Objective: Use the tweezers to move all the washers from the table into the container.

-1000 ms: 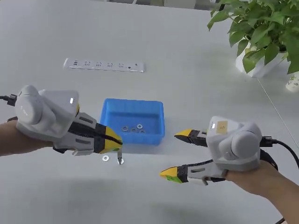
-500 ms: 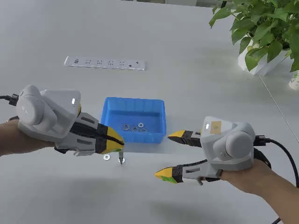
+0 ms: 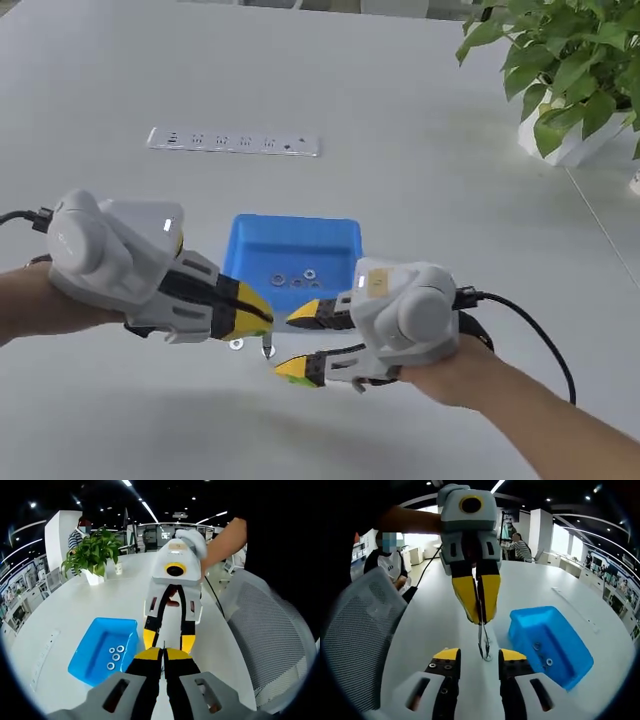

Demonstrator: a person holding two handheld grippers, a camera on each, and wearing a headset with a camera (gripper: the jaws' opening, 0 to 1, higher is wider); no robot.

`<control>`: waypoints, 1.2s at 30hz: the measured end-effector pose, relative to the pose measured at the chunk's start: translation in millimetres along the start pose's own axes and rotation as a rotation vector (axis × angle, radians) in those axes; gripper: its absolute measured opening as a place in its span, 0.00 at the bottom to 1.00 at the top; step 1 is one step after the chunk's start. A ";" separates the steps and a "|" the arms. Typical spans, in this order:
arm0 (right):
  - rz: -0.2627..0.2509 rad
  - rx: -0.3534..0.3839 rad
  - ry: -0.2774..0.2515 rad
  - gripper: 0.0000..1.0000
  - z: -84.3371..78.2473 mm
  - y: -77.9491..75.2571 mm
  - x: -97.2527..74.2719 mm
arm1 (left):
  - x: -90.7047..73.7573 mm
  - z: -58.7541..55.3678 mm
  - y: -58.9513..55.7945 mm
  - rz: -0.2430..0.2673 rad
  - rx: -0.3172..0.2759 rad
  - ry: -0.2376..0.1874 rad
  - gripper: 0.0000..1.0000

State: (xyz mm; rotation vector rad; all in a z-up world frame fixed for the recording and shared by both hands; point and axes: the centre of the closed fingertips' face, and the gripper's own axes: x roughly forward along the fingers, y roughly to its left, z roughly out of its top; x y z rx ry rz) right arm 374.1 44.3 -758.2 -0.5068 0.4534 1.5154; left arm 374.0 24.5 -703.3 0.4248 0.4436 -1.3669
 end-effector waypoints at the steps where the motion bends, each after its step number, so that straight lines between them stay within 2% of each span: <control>1: 0.005 -0.009 0.007 0.29 -0.7 0.4 2.4 | 0.1 0.0 0.0 0.000 0.000 0.000 0.05; 6: 0.041 -0.017 0.011 0.22 -0.9 3.5 12.0 | 0.9 0.0 -0.1 -0.002 -0.003 0.001 0.05; 14: 0.042 -0.038 0.036 0.11 -5.0 -4.0 14.5 | 2.9 1.8 -3.5 -0.011 -0.003 0.001 0.05; 18: 0.060 -0.092 0.068 0.10 -7.1 -3.0 15.6 | 3.5 2.2 -3.7 -0.012 -0.003 -0.001 0.05; 24: 0.066 -0.110 0.070 0.09 -7.0 -3.7 16.2 | 2.7 2.1 -3.2 -0.012 -0.008 0.000 0.05; 28: 0.063 -0.149 0.100 0.08 -7.1 -3.1 17.1 | 3.5 2.5 -4.1 -0.019 -0.015 0.006 0.05; 36: 0.053 -0.146 0.101 0.06 -8.3 -3.7 16.2 | 4.0 1.7 -4.9 -0.012 -0.028 0.020 0.06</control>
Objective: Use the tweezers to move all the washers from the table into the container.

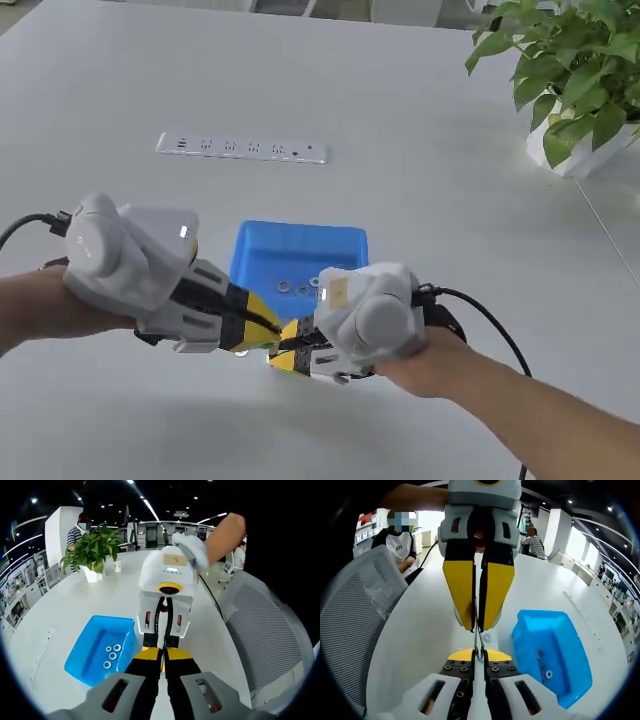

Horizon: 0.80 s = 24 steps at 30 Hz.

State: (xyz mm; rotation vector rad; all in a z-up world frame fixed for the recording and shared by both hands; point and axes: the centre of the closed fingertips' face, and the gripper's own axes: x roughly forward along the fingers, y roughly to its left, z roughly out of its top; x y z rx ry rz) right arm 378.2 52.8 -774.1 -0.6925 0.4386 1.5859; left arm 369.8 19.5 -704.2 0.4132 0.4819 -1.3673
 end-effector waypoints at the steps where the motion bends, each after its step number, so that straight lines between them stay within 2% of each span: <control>1: 0.000 0.000 0.001 0.06 0.1 0.0 0.2 | -0.4 -0.5 0.0 0.001 -0.004 0.003 0.06; 6: -0.002 -0.001 0.000 0.06 1.1 -0.7 1.5 | -5.3 -4.3 0.6 0.013 -0.009 0.019 0.07; 13: -0.002 -0.002 0.003 0.06 0.7 -0.5 1.2 | -17.0 -7.5 0.0 0.051 -0.022 0.031 0.14; 24: -0.005 -0.010 0.012 0.07 3.0 3.1 -8.3 | -39.4 2.7 1.7 0.134 -0.093 -0.035 0.26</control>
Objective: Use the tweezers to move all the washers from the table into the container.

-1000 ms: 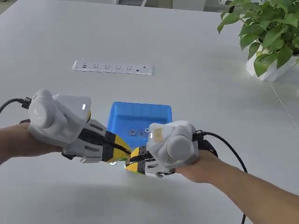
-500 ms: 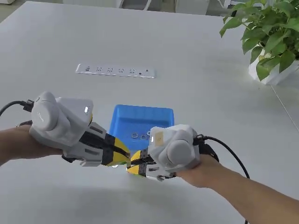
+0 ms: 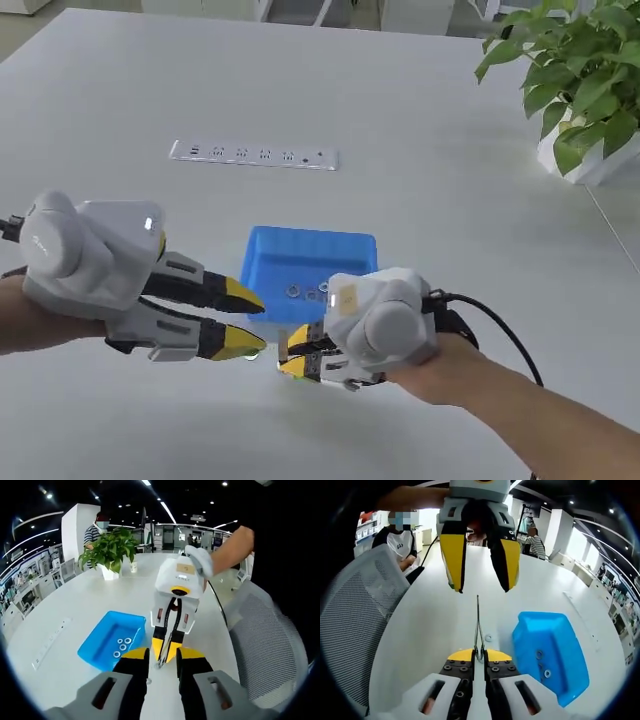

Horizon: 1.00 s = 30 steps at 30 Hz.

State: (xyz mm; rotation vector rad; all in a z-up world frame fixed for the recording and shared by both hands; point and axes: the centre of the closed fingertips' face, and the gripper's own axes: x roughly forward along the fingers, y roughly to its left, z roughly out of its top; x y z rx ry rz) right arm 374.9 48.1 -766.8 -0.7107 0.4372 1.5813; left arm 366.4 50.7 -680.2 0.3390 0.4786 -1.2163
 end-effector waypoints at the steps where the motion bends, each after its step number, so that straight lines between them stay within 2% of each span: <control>1: -0.002 0.003 -0.003 0.07 0.6 -0.6 -1.4 | -1.1 0.5 0.0 0.002 -0.009 -0.005 0.27; 9: -0.009 0.014 -0.006 0.07 7.2 -3.8 -14.7 | -9.8 -2.2 1.9 0.041 -0.043 -0.012 0.35; 19: -0.012 0.009 -0.011 0.07 17.8 -9.6 -29.1 | -16.0 -0.4 7.7 0.089 -0.072 -0.037 0.52; 26: -0.017 0.000 0.001 0.07 25.6 -16.4 -38.6 | -25.0 0.5 16.4 0.132 -0.089 -0.045 0.63; 30: -0.024 0.007 -0.009 0.07 33.4 -23.6 -45.2 | -30.0 1.0 22.2 0.157 -0.099 -0.046 0.70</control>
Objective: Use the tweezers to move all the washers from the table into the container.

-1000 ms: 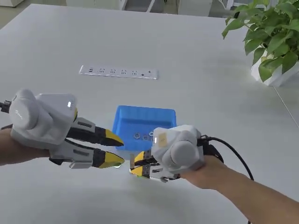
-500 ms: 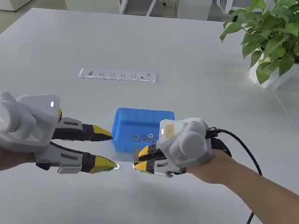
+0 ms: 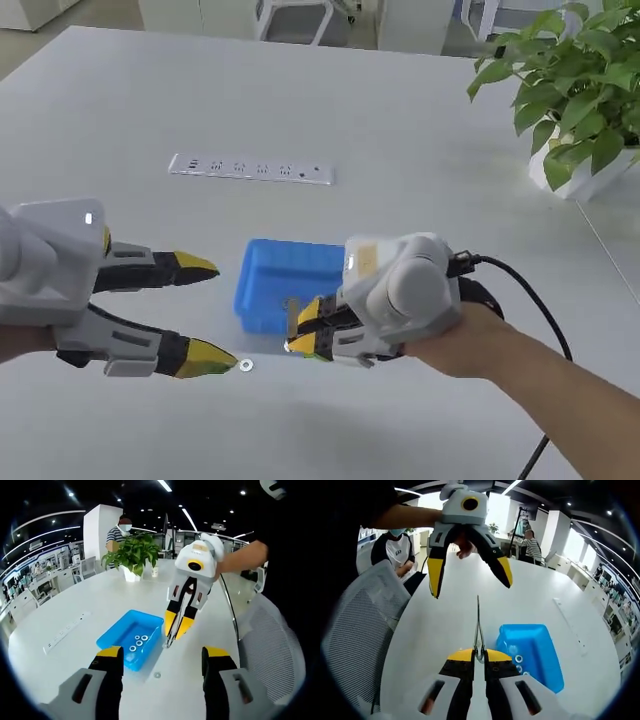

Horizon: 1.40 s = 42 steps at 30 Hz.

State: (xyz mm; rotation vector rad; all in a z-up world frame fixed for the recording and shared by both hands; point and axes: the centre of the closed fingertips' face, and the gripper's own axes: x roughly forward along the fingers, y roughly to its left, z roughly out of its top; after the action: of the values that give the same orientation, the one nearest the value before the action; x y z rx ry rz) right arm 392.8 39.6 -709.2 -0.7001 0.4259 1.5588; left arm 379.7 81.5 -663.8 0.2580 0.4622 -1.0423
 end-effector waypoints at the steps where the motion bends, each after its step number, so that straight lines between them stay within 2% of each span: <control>1: -0.001 0.000 -0.001 0.07 2.2 -1.9 -1.8 | -0.7 -0.1 1.5 0.006 0.000 0.001 0.72; 10: -0.012 0.001 -0.012 0.07 15.5 -21.0 -13.0 | -3.0 1.2 7.4 0.032 -0.010 0.000 0.82; 12: -0.015 0.005 -0.019 0.07 17.6 -25.2 -14.8 | -3.1 1.3 9.3 0.043 -0.013 0.000 0.86; 23: -0.032 -0.004 -0.032 0.07 21.4 -48.5 -15.3 | -4.6 -0.6 16.6 0.070 -0.033 0.000 0.99; 30: -0.042 -0.013 -0.034 0.07 18.0 -62.6 -10.2 | -5.3 -2.6 19.7 0.079 -0.042 0.001 0.99; 42: -0.049 -0.027 -0.041 0.08 3.3 -82.9 3.3 | -3.7 -6.1 25.1 0.083 -0.051 0.007 0.99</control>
State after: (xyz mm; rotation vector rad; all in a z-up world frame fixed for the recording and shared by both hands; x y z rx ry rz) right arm 473.8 54.2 -697.6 -0.6940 0.3552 1.5321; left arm 398.5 99.1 -667.6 0.2334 0.4799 -0.9478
